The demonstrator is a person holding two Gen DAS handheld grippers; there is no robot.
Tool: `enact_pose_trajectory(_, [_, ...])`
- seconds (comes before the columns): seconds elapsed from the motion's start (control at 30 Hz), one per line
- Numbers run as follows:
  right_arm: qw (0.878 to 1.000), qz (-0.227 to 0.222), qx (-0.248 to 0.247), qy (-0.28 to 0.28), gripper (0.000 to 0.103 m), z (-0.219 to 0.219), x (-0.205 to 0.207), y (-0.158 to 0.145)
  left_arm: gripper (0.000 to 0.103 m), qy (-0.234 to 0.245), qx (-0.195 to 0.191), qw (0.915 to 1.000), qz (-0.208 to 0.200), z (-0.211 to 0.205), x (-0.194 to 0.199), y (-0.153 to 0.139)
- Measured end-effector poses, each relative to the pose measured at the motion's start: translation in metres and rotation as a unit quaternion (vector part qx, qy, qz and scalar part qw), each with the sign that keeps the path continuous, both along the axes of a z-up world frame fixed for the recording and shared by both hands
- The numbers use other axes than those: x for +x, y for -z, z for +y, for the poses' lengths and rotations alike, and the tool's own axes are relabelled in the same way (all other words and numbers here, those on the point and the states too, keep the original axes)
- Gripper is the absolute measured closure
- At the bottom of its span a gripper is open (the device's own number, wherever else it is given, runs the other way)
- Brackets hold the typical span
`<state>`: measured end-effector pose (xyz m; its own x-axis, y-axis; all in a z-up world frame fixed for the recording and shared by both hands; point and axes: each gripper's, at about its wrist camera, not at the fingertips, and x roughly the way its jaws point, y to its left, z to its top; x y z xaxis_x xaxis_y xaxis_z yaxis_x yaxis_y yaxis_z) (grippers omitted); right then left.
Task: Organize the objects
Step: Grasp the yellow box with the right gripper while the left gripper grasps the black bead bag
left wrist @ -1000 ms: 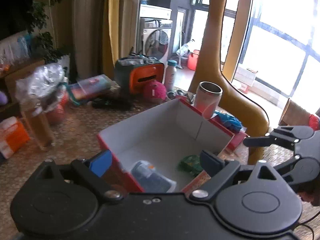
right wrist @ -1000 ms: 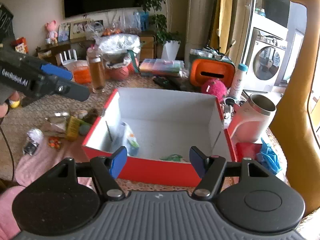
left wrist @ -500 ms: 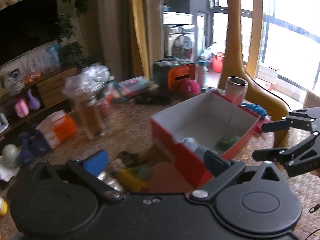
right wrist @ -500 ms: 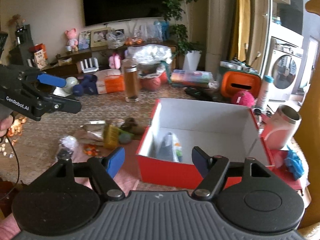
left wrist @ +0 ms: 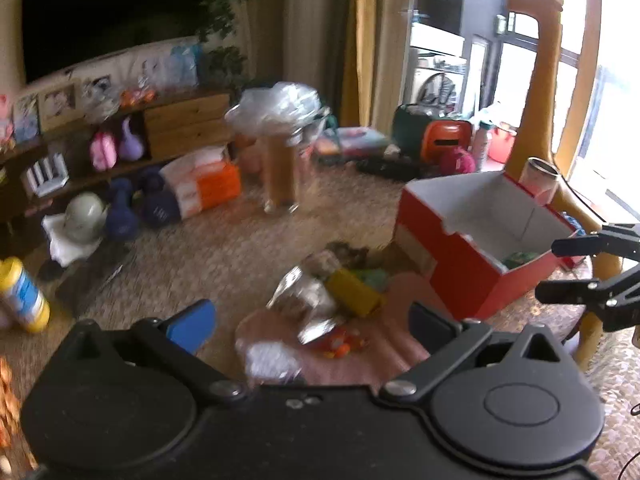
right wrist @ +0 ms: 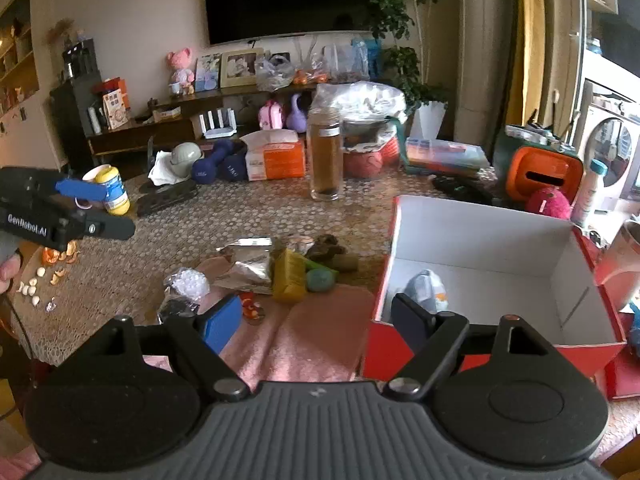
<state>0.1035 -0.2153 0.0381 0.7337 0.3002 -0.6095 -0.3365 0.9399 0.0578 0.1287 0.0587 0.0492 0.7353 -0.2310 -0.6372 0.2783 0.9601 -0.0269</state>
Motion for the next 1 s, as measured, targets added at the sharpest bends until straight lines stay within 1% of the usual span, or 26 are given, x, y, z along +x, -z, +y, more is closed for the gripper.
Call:
enact_pose_trajectory(0.13, [1.0,0.009,0.003,-0.007,0.021,0.015,0.008,0.009,0.0,-0.023,-0.004,0.9997,0.008,0.014,-0.006,0.019])
enact_pose_trajectory(0.3, [0.999,0.032,0.019,-0.005,0.021,0.027,0.025,0.022,0.0,-0.036,-0.008,0.9992,0.016,0.023,-0.01,0.042])
enact_pose_trajectory(0.37, [0.999,0.042,0.024,-0.005,0.021,0.033,0.031,0.028,0.0,-0.042,-0.018,0.9987,0.024,0.028,-0.008,0.05])
enact_pose_trajectory(0.53, [0.998,0.055,0.017,-0.01,0.021,0.048,0.049,0.044,0.0,-0.072,-0.046,0.9954,0.043,0.042,0.005,0.068])
enact_pose_trajectory(0.63, [0.998,0.064,0.015,-0.002,0.021,0.054,0.062,0.054,0.001,-0.078,-0.035,0.9952,0.047,0.041,0.011,0.08])
enact_pose_trajectory(0.8, [0.997,0.076,0.018,0.011,0.021,0.057,0.085,0.069,0.001,-0.058,-0.006,0.9969,0.053,0.027,0.015,0.1])
enact_pose_trajectory(0.9, [0.996,0.088,0.02,0.011,0.021,0.061,0.1,0.078,0.001,-0.052,-0.002,0.997,0.057,0.021,0.015,0.11])
enact_pose_trajectory(1.0, [0.996,0.085,0.003,0.004,0.021,0.073,0.111,0.085,0.001,-0.05,0.0,0.997,0.06,0.018,0.016,0.118])
